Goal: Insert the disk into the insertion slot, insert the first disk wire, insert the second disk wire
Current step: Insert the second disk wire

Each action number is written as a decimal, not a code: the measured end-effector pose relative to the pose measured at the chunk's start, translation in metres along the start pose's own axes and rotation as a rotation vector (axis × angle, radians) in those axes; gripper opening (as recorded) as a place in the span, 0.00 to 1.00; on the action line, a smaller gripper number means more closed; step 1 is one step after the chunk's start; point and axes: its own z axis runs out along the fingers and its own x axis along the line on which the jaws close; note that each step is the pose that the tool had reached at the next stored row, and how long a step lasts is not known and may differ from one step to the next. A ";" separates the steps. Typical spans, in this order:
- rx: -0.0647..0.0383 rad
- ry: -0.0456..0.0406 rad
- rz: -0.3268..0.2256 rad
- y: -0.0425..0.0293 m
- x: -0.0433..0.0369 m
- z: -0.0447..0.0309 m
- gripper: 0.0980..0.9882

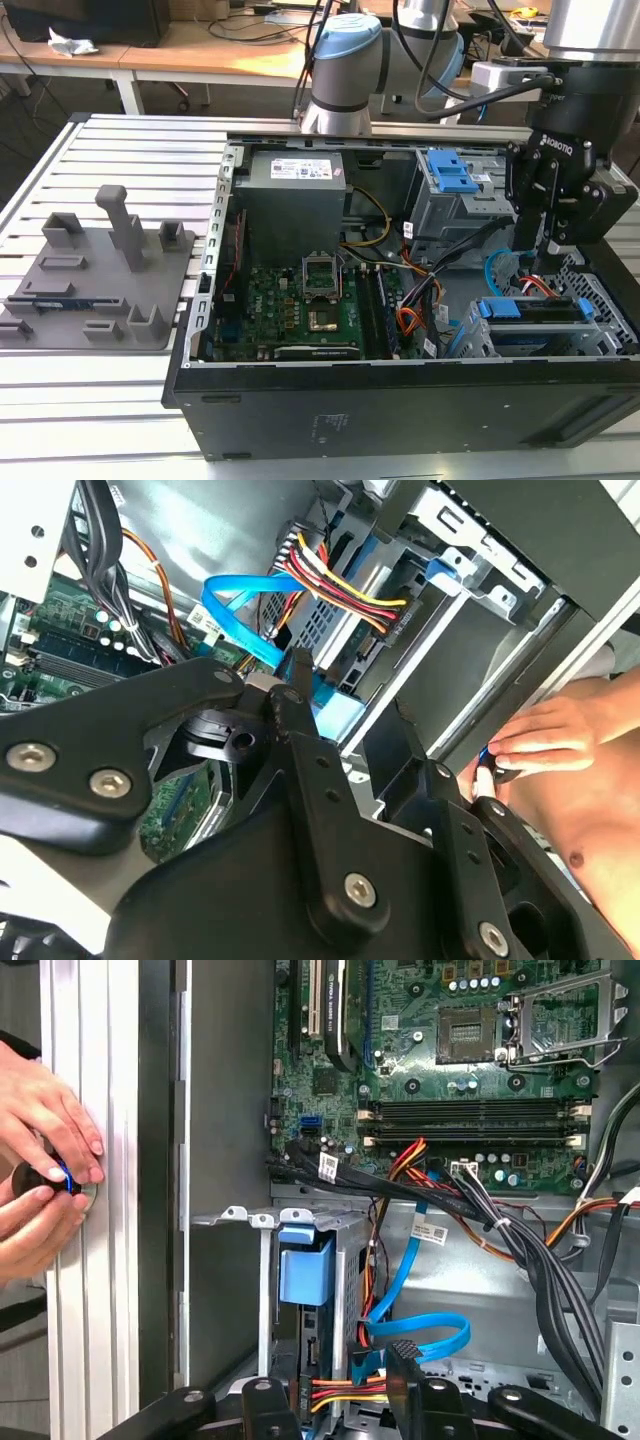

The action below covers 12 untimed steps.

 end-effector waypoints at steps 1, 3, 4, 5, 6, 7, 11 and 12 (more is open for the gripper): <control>0.000 0.0004 0.000 0.0000 -0.0001 0.0001 0.43; -0.004 0.0009 -0.002 -0.0003 -0.0004 0.0001 0.43; -0.007 0.0010 -0.003 -0.0006 -0.0006 0.0001 0.42; -0.009 0.0010 -0.003 -0.0008 -0.0009 0.0003 0.34; -0.011 0.0017 -0.004 -0.0013 -0.0015 0.0004 0.34; -0.013 0.0033 -0.004 -0.0022 -0.0031 0.0007 0.26; -0.019 0.0061 -0.007 -0.0042 -0.0072 0.0017 0.16; -0.020 0.0061 -0.008 -0.0042 -0.0080 0.0023 0.16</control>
